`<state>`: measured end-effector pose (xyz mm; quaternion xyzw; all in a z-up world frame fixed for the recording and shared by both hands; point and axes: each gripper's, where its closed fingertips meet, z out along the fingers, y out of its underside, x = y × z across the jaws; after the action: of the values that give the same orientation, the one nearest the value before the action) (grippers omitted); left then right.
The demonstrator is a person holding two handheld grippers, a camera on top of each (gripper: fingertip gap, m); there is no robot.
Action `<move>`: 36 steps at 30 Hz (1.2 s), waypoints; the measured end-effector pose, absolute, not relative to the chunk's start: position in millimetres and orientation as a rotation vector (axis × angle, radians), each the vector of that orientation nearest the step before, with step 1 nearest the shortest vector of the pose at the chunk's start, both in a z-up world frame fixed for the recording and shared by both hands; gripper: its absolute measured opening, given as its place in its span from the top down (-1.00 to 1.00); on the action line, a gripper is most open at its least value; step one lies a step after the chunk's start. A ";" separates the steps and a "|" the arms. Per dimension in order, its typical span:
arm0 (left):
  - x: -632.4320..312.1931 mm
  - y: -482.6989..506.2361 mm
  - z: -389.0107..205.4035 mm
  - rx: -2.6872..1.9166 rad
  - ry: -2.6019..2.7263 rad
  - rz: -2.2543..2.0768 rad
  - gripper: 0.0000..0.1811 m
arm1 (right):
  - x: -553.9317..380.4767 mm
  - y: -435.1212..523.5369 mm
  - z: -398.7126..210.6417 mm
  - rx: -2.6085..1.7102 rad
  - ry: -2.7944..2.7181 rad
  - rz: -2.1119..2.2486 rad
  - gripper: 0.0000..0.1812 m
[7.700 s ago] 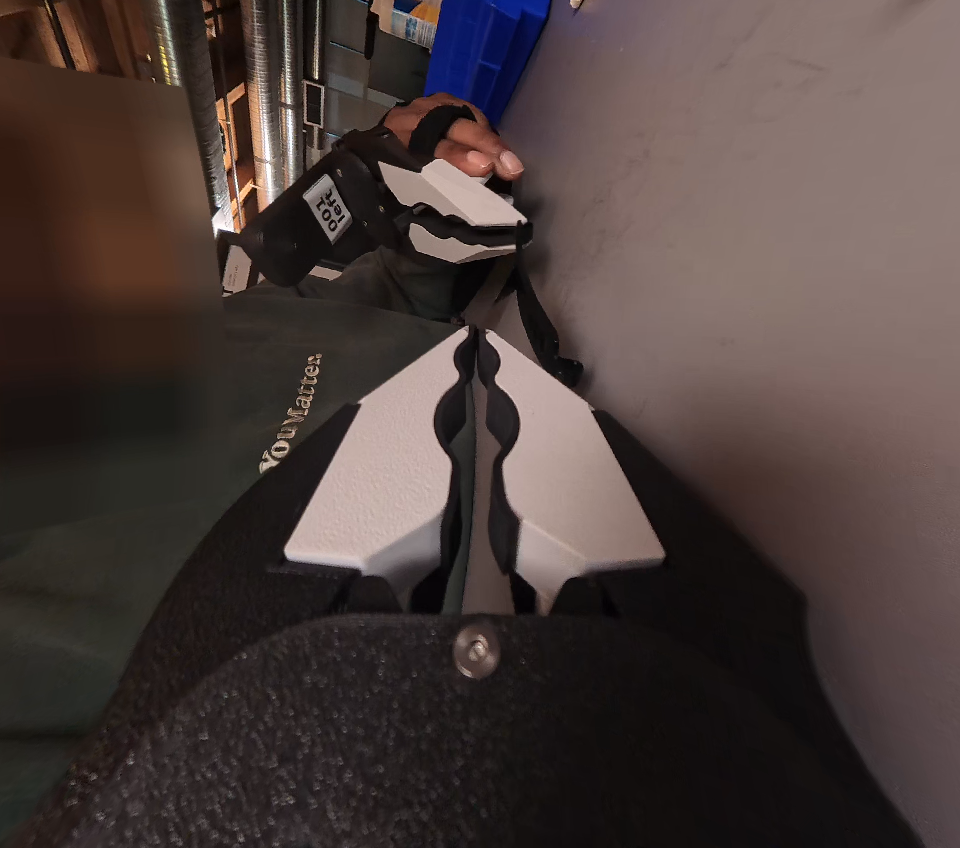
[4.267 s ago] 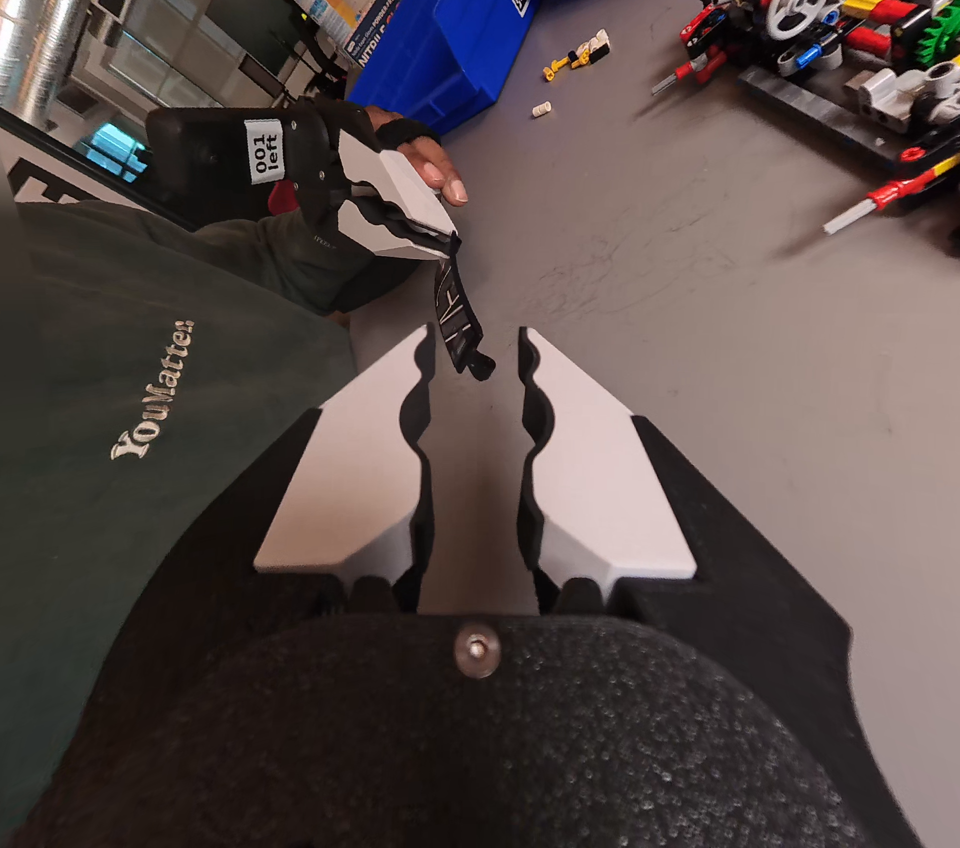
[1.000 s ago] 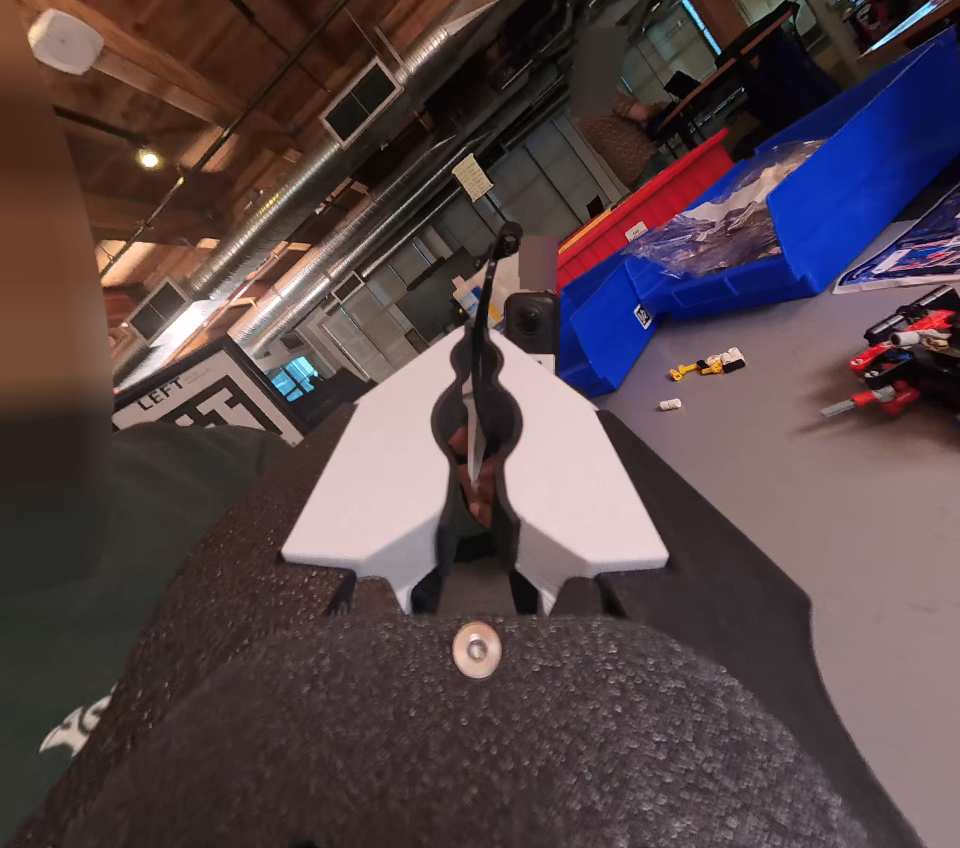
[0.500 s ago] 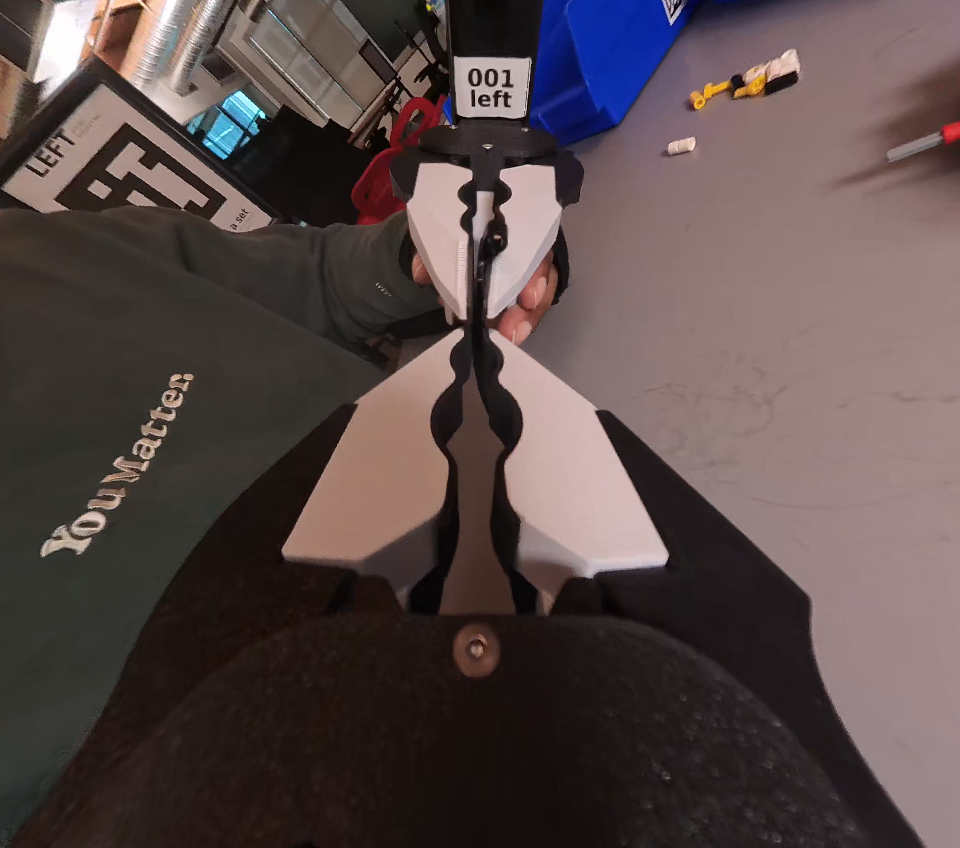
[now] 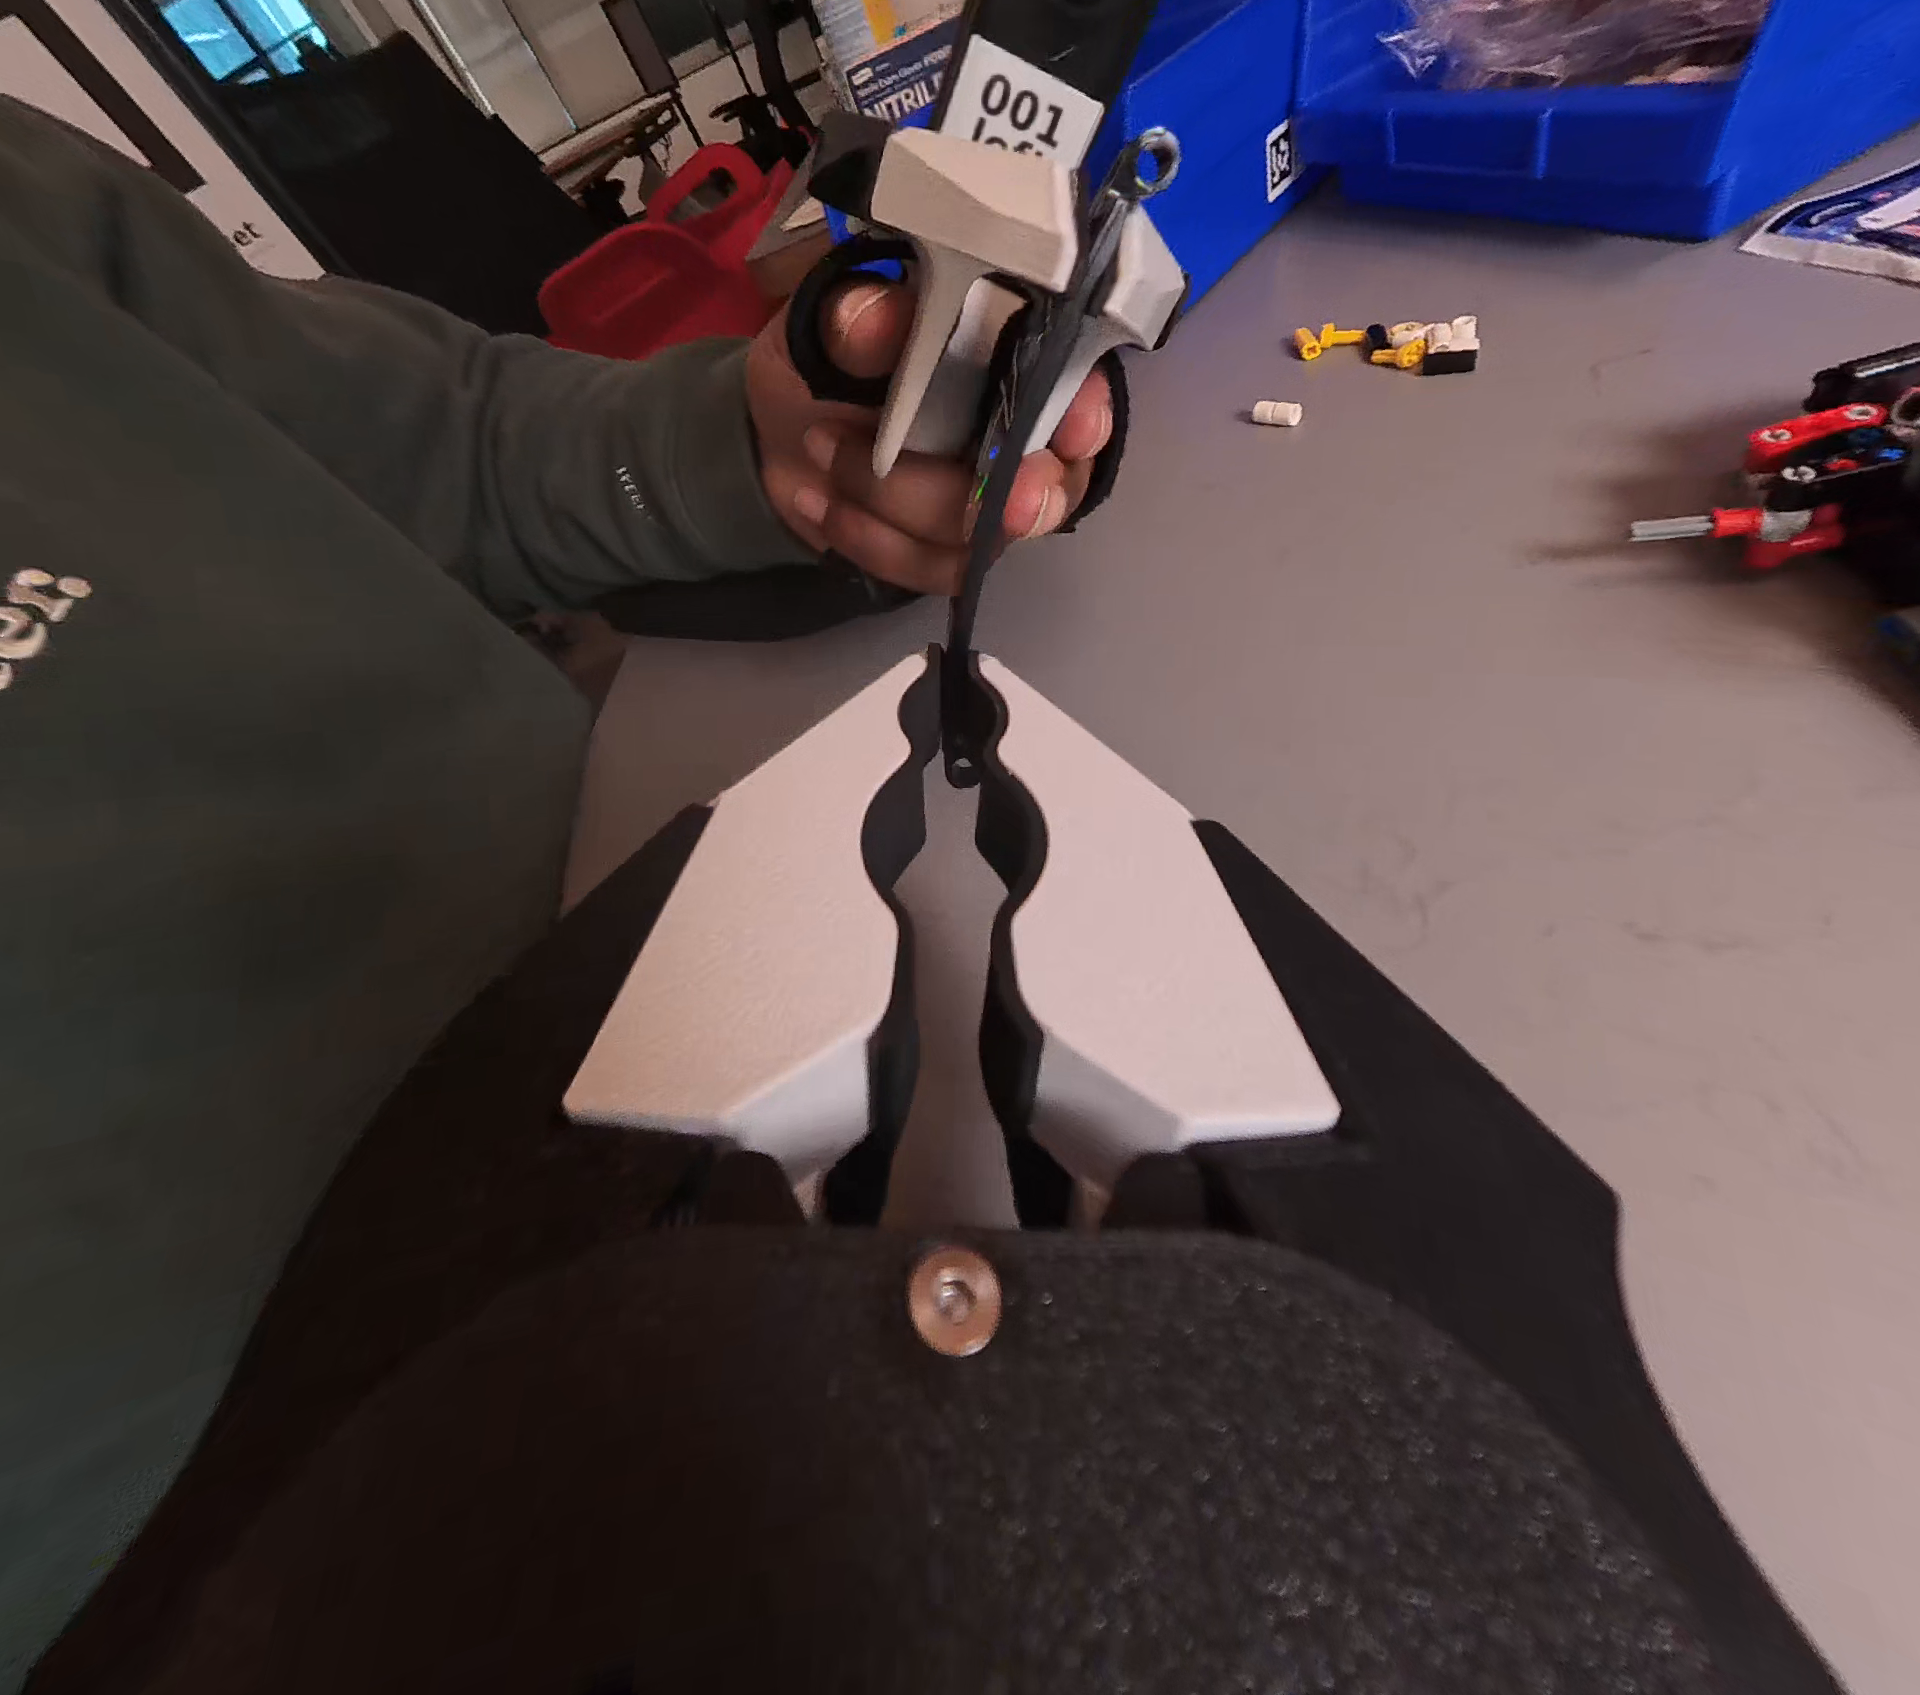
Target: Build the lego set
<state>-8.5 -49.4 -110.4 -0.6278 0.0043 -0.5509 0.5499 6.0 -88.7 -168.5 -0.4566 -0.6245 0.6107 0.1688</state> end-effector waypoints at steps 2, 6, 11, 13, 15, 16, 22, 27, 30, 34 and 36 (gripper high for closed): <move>-8.1 -50.5 -106.6 -1.487 0.034 -1.284 1.00 | 6.6 -88.6 -164.9 -1.285 -1.770 1.765 1.00; -13.9 -50.7 -106.4 -1.473 0.010 -1.318 1.00 | 8.1 -88.3 -162.5 -1.291 -1.759 1.824 1.00; -10.7 -53.9 -100.1 -1.431 0.025 -1.353 1.00 | 12.9 -92.6 -155.2 -1.298 -1.751 1.921 1.00; -12.1 -53.4 -102.1 -1.447 0.025 -1.328 1.00 | 12.5 -90.9 -157.5 -1.301 -1.764 1.888 1.00; -11.1 -53.8 -101.7 -1.453 0.043 -1.296 1.00 | 13.5 -89.0 -158.0 -1.291 -1.786 1.865 1.00; -9.9 -54.3 -101.6 -1.450 0.049 -1.297 1.00 | 14.5 -88.4 -158.6 -1.284 -1.798 1.855 1.00; -4.7 -56.6 -104.6 -1.419 0.065 -1.305 1.00 | 18.9 -87.9 -164.7 -1.230 -1.866 1.752 1.00; -5.1 -52.4 -110.1 -1.434 0.036 -1.326 1.00 | 18.1 -83.0 -169.2 -1.240 -1.846 1.742 1.00; -1.0 -53.0 -123.8 -1.529 0.084 -1.314 1.00 | 13.6 -83.7 -181.5 -1.212 -1.886 1.597 0.89; 17.8 -63.1 -134.3 -1.623 0.193 -1.385 1.00 | 16.8 -96.9 -183.1 -1.187 -1.955 1.586 1.00; 20.4 -64.1 -132.8 -1.618 0.216 -1.351 1.00 | 16.6 -99.9 -183.2 -1.209 -1.939 1.608 1.00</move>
<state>20.4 -64.1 -132.8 -0.6660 0.0888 -0.5559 0.4894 16.6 -99.9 -183.2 -0.4262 -0.6836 0.5667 0.1729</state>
